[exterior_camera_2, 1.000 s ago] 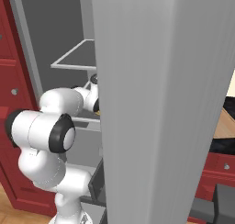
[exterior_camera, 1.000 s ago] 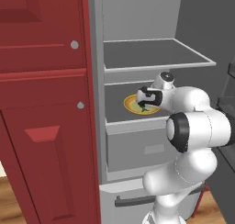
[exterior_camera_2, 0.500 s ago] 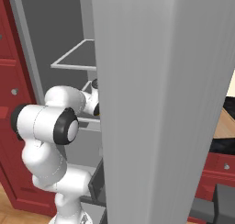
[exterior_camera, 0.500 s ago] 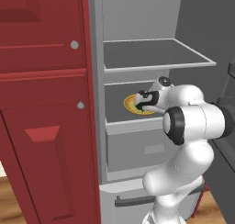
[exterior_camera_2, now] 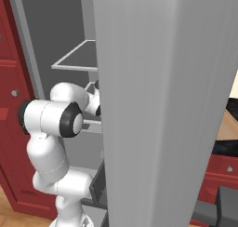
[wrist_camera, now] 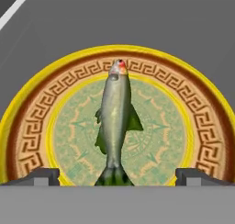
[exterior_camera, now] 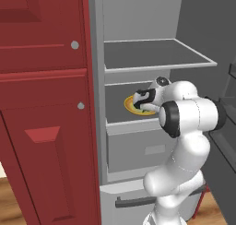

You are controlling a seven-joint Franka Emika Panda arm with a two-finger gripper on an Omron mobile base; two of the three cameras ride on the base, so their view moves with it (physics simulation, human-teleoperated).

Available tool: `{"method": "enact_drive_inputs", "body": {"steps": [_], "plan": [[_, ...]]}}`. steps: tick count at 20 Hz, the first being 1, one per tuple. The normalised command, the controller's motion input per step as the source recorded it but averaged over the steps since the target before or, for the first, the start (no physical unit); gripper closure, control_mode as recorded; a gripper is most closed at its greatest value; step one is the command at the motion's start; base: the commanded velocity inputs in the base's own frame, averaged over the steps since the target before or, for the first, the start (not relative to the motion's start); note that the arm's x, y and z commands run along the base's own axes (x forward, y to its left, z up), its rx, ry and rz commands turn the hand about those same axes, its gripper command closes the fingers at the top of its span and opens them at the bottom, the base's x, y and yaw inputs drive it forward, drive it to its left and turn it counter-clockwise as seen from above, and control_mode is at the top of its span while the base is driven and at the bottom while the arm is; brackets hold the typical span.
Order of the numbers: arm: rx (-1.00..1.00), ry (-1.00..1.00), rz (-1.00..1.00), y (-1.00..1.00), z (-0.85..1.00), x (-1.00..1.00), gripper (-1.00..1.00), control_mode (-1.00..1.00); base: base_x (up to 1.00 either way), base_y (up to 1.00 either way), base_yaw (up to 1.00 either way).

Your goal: Retrieve the fish from the fridge and place it on the cutting board.

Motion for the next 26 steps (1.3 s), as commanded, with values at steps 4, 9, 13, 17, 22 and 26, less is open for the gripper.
{"method": "enact_drive_inputs", "body": {"steps": [4, 9, 13, 17, 22, 26], "plan": [[0.0, 0.0, 0.0, 0.0, -0.2, 0.24, -1.0, -1.0, 0.0, 0.0, 0.0], [0.0, 0.0, 0.0, 0.0, -0.25, 0.26, -1.0, -1.0, 0.0, 0.0, 0.0], [0.0, 0.0, 0.0, 0.0, -0.17, 0.25, -1.0, -1.0, 0.0, 0.0, 0.0], [0.0, 0.0, 0.0, 0.0, -0.13, 0.25, -1.0, -1.0, 0.0, 0.0, 0.0], [0.0, 0.0, 0.0, 0.0, -0.1, 0.24, -1.0, -1.0, 0.0, 0.0, 0.0], [0.0, 0.0, 0.0, 0.0, -0.15, 0.13, 1.0, -1.0, 0.0, 0.0, 0.0]]}}
